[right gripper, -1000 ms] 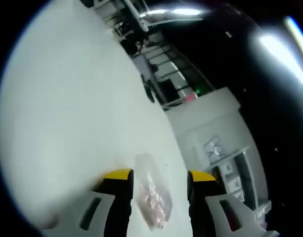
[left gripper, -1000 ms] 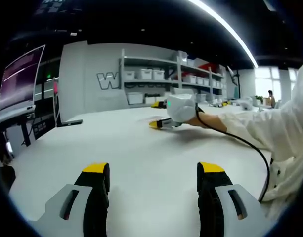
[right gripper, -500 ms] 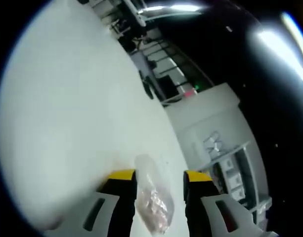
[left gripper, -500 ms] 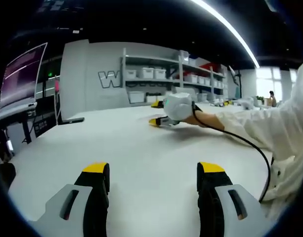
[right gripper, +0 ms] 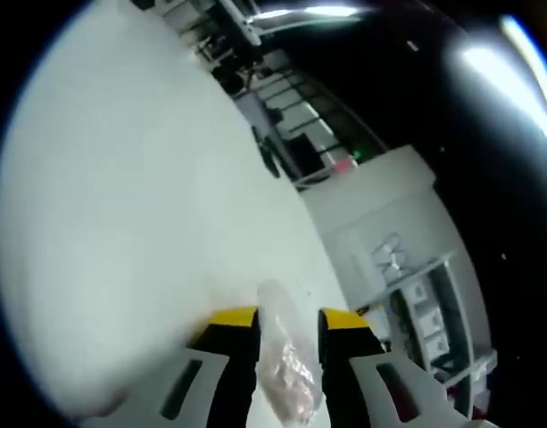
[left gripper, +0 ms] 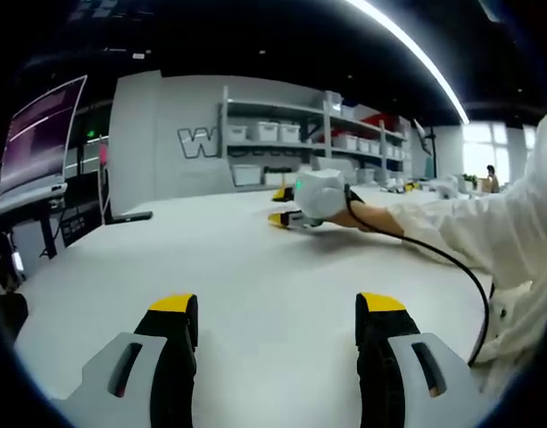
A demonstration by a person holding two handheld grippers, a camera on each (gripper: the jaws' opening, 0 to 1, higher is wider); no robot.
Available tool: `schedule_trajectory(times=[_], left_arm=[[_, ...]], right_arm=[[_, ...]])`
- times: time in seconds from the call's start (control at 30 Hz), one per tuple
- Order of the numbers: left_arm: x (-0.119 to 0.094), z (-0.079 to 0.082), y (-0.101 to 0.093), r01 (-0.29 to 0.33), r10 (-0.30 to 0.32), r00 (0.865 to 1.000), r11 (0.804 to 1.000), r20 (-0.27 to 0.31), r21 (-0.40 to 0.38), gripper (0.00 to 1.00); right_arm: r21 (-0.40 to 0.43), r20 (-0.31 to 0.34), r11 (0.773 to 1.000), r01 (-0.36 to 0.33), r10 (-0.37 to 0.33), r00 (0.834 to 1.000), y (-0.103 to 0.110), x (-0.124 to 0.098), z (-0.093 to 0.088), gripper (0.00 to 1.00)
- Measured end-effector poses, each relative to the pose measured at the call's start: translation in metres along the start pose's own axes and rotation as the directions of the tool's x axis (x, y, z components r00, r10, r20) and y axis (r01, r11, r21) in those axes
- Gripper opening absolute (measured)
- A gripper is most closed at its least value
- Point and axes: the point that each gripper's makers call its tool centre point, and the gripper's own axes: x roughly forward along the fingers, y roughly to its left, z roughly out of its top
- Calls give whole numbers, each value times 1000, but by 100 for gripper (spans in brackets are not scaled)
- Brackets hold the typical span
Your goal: Open the resealable bag by pulling the two sides of the seal apart until the entire bag opening is separated and visibly accessible.
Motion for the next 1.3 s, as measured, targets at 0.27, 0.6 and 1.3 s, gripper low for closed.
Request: schedule_trajectory(times=[0.27,0.6,1.3], left_arm=[[-1,2,0,0,0,1000,1000,2,3,72],[0,3,-1,3,-3,1000,1000,4,4,72],[-2,2,-1,-1,1,1000,1000,3,4,72]], right_arm=[[88,28,995,-41,39,999,9,2,1,8],[119,33,992,-46,42,999,10,5,1,5],[187,20,980,-62,59,998,14,7,0,0]])
